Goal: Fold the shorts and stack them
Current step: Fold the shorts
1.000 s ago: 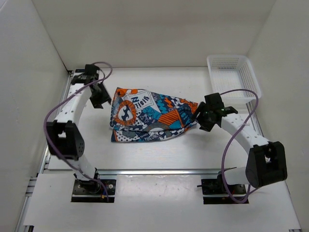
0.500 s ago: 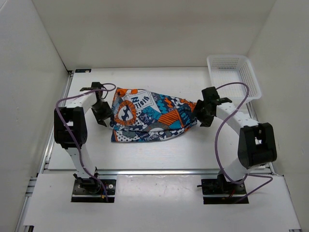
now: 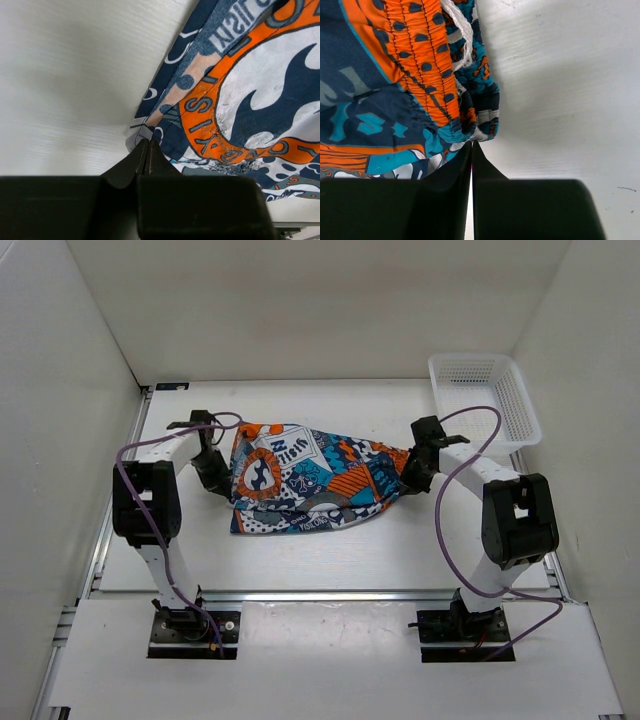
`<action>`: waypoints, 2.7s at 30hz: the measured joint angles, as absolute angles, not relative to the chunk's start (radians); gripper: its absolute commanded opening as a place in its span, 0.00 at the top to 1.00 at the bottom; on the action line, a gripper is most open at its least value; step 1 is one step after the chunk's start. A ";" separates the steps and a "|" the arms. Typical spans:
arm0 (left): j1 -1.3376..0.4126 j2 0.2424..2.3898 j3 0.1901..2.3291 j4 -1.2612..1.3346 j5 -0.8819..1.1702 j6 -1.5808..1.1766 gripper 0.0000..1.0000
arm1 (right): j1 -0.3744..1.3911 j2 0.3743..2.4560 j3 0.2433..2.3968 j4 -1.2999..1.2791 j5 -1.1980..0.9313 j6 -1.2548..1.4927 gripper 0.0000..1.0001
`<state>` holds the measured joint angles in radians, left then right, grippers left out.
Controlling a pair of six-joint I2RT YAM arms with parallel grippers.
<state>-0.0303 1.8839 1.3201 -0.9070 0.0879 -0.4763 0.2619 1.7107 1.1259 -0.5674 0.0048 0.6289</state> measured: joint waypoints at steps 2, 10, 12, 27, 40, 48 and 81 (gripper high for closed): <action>-0.030 1.869 1.315 -0.908 0.086 -0.477 0.90 | 0.262 1.710 1.131 -0.566 0.009 0.628 0.90; -0.032 1.777 1.301 -0.907 0.093 -0.477 0.44 | 0.262 1.708 1.143 -0.577 0.039 0.613 0.55; -0.035 1.776 1.301 -0.908 0.093 -0.479 0.39 | 0.262 1.708 1.153 -0.579 0.044 0.609 0.59; -0.083 1.878 1.308 -0.905 0.093 -0.475 0.53 | 0.262 1.770 1.274 -0.578 0.048 0.595 0.96; -0.083 1.906 1.336 -0.908 0.090 -0.464 0.90 | 0.262 1.786 1.275 -0.579 0.038 0.594 0.99; -0.095 1.851 1.356 -0.921 0.075 -0.456 0.10 | 0.262 1.764 1.275 -0.583 0.035 0.591 0.99; -0.125 1.911 1.383 -0.946 -0.040 -0.453 0.25 | 0.262 1.745 1.275 -0.598 0.023 0.590 0.99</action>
<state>-0.1253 1.9114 1.3834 -0.9459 -0.0402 -0.4526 0.2619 1.7451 1.2755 -0.5980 0.0235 0.5900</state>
